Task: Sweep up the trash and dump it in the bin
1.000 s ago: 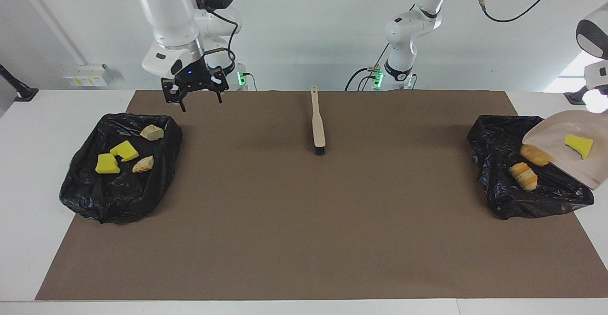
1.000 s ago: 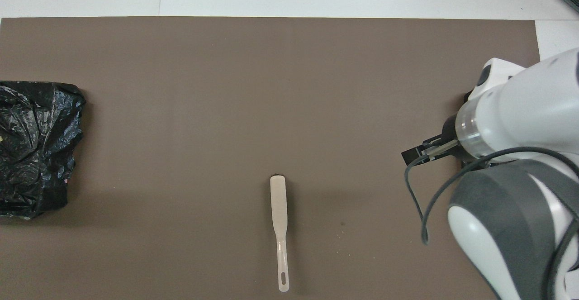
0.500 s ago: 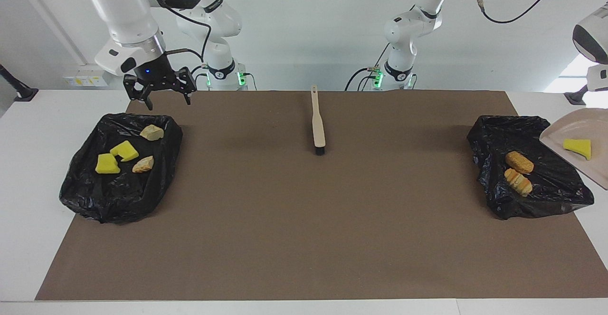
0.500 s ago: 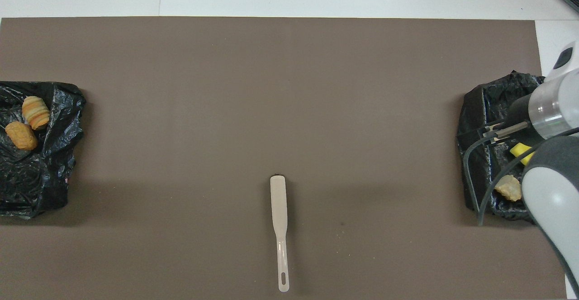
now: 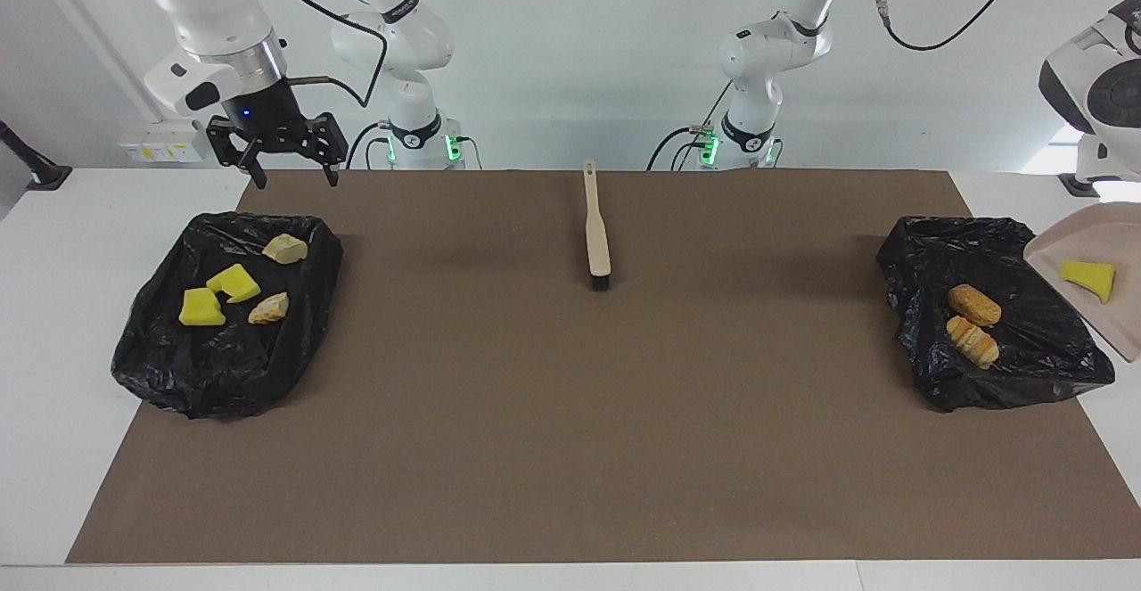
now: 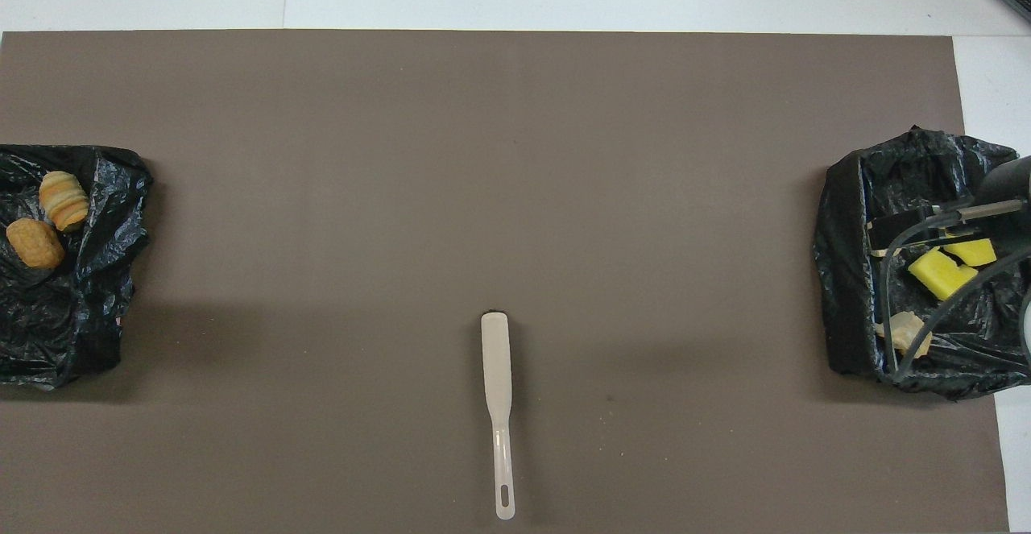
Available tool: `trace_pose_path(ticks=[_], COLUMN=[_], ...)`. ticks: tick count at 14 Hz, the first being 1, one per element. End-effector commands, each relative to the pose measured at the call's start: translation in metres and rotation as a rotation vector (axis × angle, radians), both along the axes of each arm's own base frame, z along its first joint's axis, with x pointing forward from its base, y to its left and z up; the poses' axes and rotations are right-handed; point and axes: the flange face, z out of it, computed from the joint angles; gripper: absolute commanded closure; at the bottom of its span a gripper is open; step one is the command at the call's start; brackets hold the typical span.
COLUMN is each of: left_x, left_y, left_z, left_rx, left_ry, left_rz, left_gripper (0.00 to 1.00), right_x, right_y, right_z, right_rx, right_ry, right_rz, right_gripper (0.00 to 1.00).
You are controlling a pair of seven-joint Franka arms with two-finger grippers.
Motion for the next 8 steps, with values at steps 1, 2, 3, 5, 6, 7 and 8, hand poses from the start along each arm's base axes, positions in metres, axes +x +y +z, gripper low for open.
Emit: trace_pose_path(ticks=[1,2,3,5,6,7,8], left_x=[0.004,0.003,0.004,0.005,0.004,0.001,-0.001], left_y=[-0.023,-0.024,-0.030,-0.028,-0.027,-0.028,-0.028], left_z=[0.003,0.001,0.000,-0.004,-0.007,-0.021,-0.032], left_rx=[0.030,0.033,0.034,0.036,0.040,0.042,0.062], left_ry=[0.040,0.036,0.025,0.028,0.031,0.028,0.013], left_rz=[0.025,0.041,0.041,0.045,0.050,0.071,0.097], left_gripper=[1.00,1.00,1.00,1.00,1.00,1.00,1.00], right_x=[-0.004,-0.006,-0.006,-0.003,-0.003,-0.003,-0.002], right_y=[-0.009,-0.012,-0.018,-0.015,-0.019,-0.019,-0.024], right_z=[-0.003,0.003,0.018,0.020,0.021,0.021,0.021], right_rx=[-0.005,-0.005,0.011,0.030,0.032,0.032,0.037], right_ry=[0.050,0.057,0.035,0.027,0.022,0.017,0.017], right_rz=[-0.028,-0.033,-0.048,-0.050,-0.059,-0.065,-0.074], right_gripper=[0.00,0.00,0.00,0.00,0.00,0.00,0.00])
